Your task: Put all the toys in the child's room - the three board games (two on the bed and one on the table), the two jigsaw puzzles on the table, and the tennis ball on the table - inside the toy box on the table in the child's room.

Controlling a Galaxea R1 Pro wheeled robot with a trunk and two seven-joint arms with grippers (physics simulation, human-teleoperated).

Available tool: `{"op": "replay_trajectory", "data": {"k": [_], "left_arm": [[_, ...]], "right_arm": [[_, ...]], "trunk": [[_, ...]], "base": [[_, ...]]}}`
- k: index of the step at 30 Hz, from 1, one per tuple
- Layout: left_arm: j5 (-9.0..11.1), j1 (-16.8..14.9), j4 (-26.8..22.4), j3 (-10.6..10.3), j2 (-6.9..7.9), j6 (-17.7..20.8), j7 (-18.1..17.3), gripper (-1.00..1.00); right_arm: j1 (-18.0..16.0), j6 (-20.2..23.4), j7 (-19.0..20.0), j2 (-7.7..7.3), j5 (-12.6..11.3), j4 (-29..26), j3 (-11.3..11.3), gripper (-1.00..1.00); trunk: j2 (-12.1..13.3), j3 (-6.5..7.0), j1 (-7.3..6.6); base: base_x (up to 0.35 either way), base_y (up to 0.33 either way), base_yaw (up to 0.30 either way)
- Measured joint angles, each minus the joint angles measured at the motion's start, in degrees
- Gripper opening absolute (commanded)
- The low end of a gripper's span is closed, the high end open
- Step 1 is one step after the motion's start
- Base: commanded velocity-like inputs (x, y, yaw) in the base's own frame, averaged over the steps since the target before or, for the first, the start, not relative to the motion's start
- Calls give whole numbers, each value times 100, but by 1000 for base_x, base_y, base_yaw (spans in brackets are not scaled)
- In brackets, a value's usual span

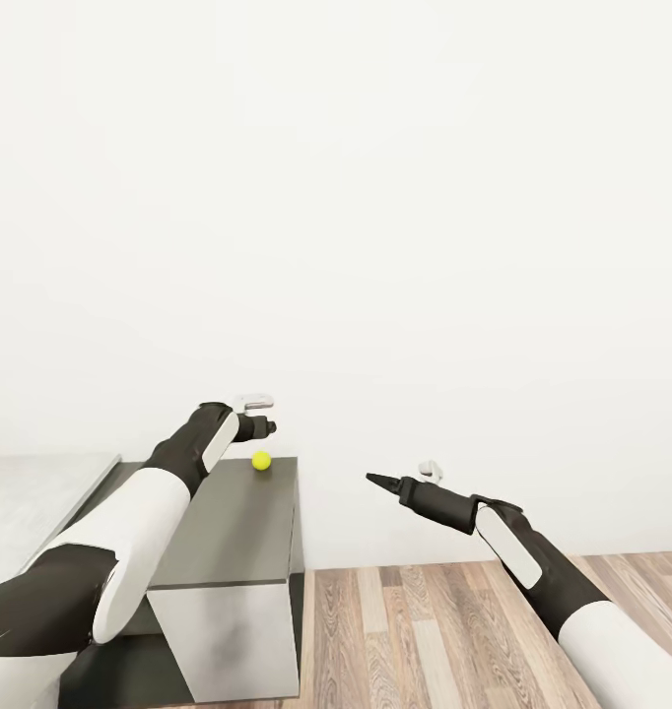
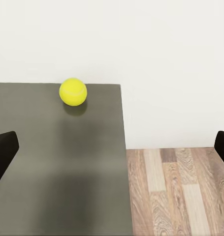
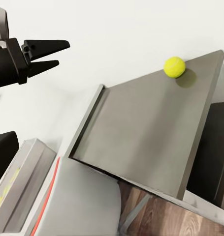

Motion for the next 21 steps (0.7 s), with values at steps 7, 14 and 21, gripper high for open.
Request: {"op": "replay_trajectory", "data": {"k": [7, 14, 21], "left_arm": [[-1, 0, 0, -9, -8, 2, 8, 100], [-6, 0, 0, -6, -3, 3, 11, 100], [-11, 0, 8, -5, -14, 3, 45, 100]], "right_arm": [[0, -4, 9, 0, -21, 0, -1, 100], [0, -5, 9, 0, -4, 4, -1, 100], [0, -2, 8, 0, 16, 4, 5, 100]], "trunk": [[1, 0, 0], [2, -17, 2], [2, -60, 3]], "base": [[314, 0, 0], [226, 0, 0], [27, 0, 0]]}}
